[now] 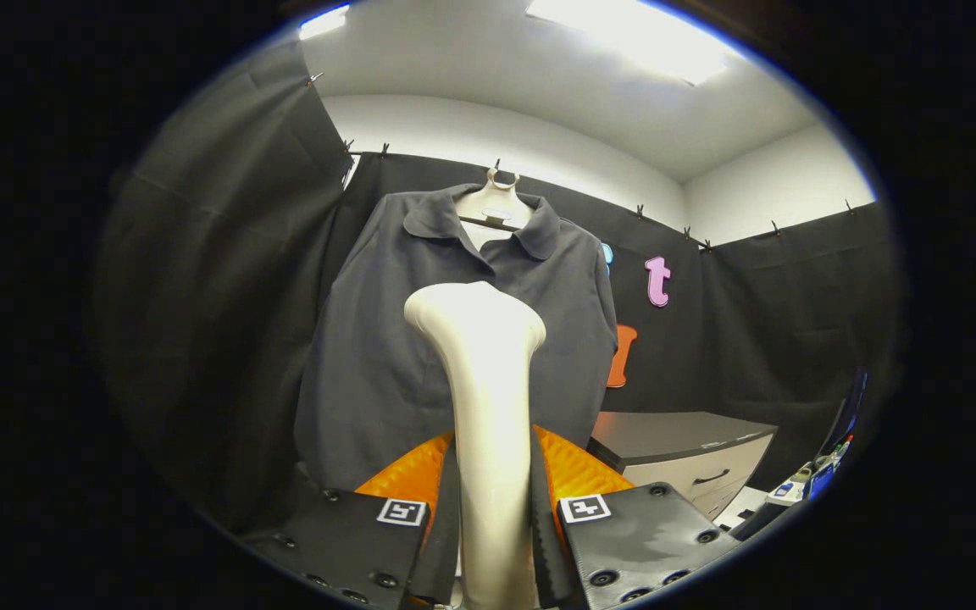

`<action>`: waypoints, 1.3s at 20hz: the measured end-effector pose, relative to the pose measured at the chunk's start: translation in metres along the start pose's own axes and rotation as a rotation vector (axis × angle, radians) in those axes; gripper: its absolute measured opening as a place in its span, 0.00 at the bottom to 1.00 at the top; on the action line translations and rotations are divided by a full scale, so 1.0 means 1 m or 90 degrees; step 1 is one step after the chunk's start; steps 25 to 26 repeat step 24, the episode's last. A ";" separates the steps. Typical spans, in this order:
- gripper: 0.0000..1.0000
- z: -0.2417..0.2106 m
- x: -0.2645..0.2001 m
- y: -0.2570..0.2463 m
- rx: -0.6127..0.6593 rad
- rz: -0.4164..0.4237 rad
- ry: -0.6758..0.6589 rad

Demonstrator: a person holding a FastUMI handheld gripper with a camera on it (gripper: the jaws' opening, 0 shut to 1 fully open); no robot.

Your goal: Iron the clothes twice with a garment steamer, once on the left side and once on the right side.

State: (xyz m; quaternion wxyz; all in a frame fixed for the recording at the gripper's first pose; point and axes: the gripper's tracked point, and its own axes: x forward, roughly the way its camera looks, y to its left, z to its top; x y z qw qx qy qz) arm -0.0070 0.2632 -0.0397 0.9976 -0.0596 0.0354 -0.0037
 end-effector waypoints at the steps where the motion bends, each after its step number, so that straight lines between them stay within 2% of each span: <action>1: 0.43 0.001 0.000 -0.001 0.001 -0.001 -0.002; 26: 0.43 0.006 0.001 0.000 0.009 -0.005 -0.011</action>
